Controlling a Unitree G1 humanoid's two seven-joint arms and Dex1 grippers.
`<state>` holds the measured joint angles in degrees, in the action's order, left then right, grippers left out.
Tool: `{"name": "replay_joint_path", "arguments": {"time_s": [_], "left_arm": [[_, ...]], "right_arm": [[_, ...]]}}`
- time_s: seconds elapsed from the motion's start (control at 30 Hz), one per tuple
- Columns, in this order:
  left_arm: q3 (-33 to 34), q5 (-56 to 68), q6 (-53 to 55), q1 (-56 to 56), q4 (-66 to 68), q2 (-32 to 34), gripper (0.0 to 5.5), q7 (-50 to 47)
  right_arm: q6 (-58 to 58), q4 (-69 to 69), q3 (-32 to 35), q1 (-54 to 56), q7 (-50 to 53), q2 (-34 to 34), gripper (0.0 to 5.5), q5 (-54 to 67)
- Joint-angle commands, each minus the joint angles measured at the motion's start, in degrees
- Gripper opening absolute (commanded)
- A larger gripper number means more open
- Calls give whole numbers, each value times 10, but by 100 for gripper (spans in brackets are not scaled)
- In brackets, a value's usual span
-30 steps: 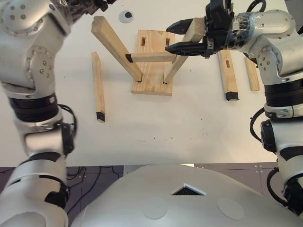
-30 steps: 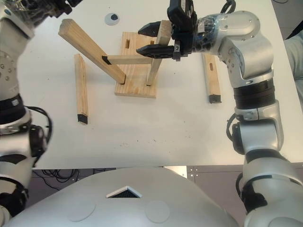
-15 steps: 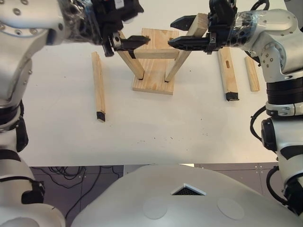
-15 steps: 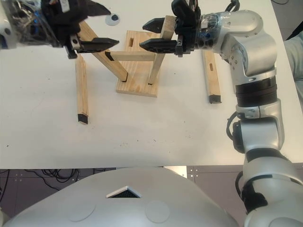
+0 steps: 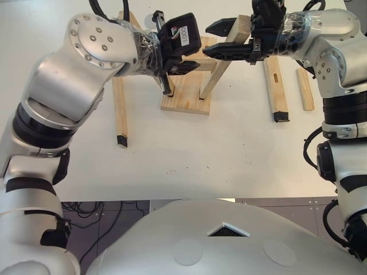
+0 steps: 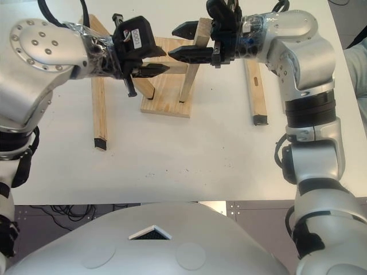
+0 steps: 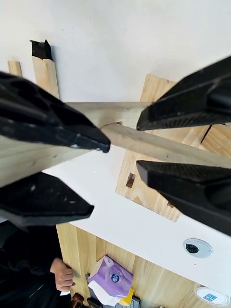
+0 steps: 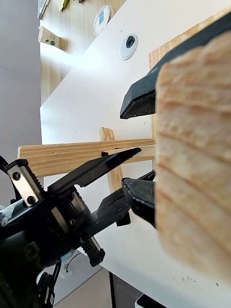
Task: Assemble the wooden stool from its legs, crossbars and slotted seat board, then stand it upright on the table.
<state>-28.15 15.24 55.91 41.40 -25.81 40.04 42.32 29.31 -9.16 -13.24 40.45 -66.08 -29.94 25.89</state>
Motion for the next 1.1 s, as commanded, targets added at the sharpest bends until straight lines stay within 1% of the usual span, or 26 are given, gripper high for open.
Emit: {"name": "replay_joint_path", "arguments": {"time_s": [0.03,0.13,0.47,0.6,0.7,0.8,1.0,1.1], "left_arm": [[-5,-10,3,-12,9,-6,46,1],[-8,-15,-3,-23,19,-13,2,2],[-34,-39,-27,-64,49,-28,2,7],[-4,-28,-24,-61,19,-10,2,22],[54,2,5,-60,-23,-4,2,26],[97,20,23,-57,-30,-12,2,16],[103,1,-8,-64,71,-85,2,-40],[86,-6,-16,-76,92,-100,2,-47]], "right_arm": [[47,-29,-13,-18,7,-9,205,-25],[49,-34,-13,-15,7,-8,205,-24],[47,-36,-18,-13,5,-7,205,-22],[44,-37,-18,-14,6,-7,205,-24],[42,-35,-20,-18,6,-8,205,-25],[43,-33,-20,-22,5,-10,205,-24],[42,-36,-23,-22,1,-10,205,-26],[42,-38,-26,-20,-1,-9,205,-27]]}}
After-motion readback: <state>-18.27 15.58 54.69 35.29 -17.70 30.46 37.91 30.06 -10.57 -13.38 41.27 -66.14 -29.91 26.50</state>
